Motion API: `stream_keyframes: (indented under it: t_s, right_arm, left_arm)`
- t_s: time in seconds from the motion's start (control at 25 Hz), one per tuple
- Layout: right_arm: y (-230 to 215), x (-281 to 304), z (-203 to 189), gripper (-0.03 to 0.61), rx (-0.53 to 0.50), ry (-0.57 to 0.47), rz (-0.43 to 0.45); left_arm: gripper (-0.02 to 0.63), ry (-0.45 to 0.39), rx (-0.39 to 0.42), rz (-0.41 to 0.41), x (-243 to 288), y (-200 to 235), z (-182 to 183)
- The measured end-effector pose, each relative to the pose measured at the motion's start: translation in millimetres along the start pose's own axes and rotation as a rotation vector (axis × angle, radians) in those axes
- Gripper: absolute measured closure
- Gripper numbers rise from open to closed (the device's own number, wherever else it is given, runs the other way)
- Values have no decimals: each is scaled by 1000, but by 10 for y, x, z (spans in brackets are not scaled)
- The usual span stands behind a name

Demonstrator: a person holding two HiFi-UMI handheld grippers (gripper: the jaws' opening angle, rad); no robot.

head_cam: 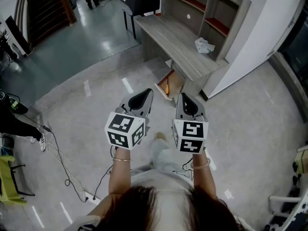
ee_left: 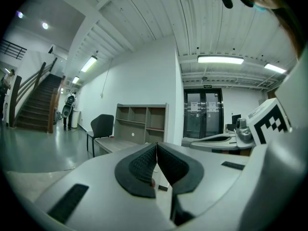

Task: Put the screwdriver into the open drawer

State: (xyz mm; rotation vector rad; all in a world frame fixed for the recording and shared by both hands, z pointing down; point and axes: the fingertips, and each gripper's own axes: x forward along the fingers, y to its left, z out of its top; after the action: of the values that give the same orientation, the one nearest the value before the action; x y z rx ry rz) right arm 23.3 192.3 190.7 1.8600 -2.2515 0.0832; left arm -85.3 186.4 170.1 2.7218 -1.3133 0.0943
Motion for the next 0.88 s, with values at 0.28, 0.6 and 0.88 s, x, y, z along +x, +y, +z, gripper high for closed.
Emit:
stream_keyframes:
  t_s: [0.28, 0.6, 0.88]
  right_arm:
    - [7, -58, 50, 552, -21, -14, -10]
    - [-1, -128, 60, 552, -27, -25, -12]
    - [-57, -137, 55, 552, -25, -28, -17]
  left_arm:
    - [597, 0, 5, -1, -43, -26, -5]
    - [597, 0, 1, -4, -70, -70, -16]
    - [597, 3, -4, -10, -40, -91, -25]
